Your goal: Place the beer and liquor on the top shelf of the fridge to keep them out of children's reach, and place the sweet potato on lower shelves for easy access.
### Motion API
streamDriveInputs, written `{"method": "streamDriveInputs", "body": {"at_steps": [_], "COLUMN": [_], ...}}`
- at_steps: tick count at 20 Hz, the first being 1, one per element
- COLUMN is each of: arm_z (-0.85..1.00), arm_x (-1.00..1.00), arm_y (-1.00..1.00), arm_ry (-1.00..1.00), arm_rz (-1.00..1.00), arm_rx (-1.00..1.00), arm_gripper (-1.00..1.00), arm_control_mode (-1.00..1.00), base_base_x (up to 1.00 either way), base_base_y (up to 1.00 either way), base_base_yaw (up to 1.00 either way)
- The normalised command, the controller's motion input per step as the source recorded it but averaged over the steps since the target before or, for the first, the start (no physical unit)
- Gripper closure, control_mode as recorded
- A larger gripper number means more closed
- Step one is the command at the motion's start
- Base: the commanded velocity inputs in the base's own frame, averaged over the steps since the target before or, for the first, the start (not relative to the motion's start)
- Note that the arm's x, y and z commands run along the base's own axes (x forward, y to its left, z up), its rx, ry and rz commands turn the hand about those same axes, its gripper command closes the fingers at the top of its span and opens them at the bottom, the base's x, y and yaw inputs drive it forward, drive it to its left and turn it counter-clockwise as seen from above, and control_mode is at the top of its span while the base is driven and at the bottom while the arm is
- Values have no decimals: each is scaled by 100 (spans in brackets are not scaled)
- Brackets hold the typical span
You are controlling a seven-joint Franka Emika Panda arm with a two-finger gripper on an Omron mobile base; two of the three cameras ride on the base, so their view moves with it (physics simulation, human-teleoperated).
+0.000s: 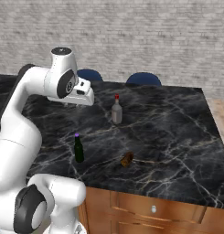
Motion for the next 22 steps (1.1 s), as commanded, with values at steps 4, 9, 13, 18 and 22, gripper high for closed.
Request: {"method": "streamDriveInputs", "body": {"at_steps": [4, 9, 13, 18, 22], "arm_z": [0, -4, 0, -1, -12], "arm_x": [0, 0, -5, -33, -54], "arm_y": [-2, 0, -9, -5, 0], "arm_ry": [-8, -15, -9, -1, 0], "arm_rz": [0, -1, 0, 0, 1], "arm_rx": [0, 0, 0, 0, 0], "arm_gripper": [-100, -100, -100, -100, -100], "arm_control_mode": [-100, -100, -100, -100, -100], "base_base_x": [0, 0, 0, 0, 0], "base_base_y": [0, 0, 0, 0, 0], "base_base_yaw": [0, 0, 0, 0, 0]}}
